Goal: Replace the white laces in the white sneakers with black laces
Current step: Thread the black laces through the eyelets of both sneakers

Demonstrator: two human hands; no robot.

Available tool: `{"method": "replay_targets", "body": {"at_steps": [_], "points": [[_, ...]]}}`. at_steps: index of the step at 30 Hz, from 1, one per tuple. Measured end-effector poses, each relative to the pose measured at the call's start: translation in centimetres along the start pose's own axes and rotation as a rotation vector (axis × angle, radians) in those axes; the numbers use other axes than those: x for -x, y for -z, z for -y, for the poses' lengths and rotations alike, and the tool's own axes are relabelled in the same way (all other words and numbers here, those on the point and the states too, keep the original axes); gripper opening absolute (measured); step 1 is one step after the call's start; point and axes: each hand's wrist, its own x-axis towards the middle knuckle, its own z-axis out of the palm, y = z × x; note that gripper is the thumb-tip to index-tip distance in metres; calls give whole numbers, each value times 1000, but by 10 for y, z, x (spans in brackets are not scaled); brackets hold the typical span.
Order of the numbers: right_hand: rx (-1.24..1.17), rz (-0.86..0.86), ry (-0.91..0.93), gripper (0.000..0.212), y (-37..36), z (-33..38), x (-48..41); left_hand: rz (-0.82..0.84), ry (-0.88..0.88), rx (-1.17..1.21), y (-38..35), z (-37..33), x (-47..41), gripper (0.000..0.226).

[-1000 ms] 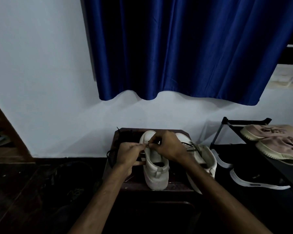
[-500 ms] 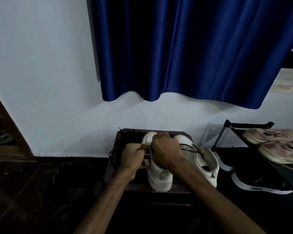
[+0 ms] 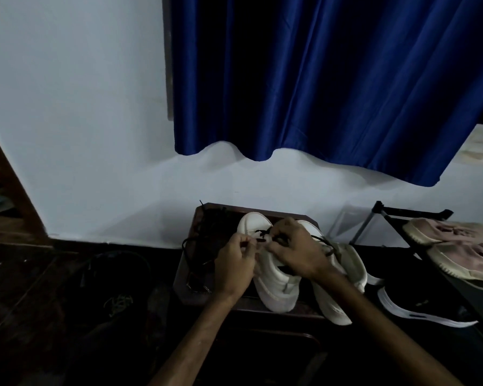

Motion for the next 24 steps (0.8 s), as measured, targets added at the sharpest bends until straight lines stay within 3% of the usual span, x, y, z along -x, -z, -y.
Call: {"method": "replay_targets", "body": {"at_steps": [3, 6, 9, 12, 15, 17, 21, 24], "points": [[-189, -57, -41, 19, -7, -9, 6, -5, 285, 460, 10, 9, 12, 11], [-360, -54, -87, 15, -12, -10, 7, -122, 394, 537, 25, 28, 19, 12], [-427, -77, -82, 12, -15, -8, 8, -202, 253, 243, 33, 39, 20, 8], [-302, -112, -15, 8, -16, -7, 8, -299, -122, -146, 30, 25, 16, 10], [-170, -119, 17, 18, -15, -5, 7, -173, -340, -219, 14, 9, 5, 20], [-96, -124, 29, 21, -14, -3, 8, -86, -350, -275, 1, 7, -2, 19], [-35, -127, 22, 25, -13, -1, 10, -82, -326, -213, -2, 12, -6, 8], [-37, -128, 6, 28, -11, -1, 11, -63, -227, 106, 19, 24, 1, 5]]}}
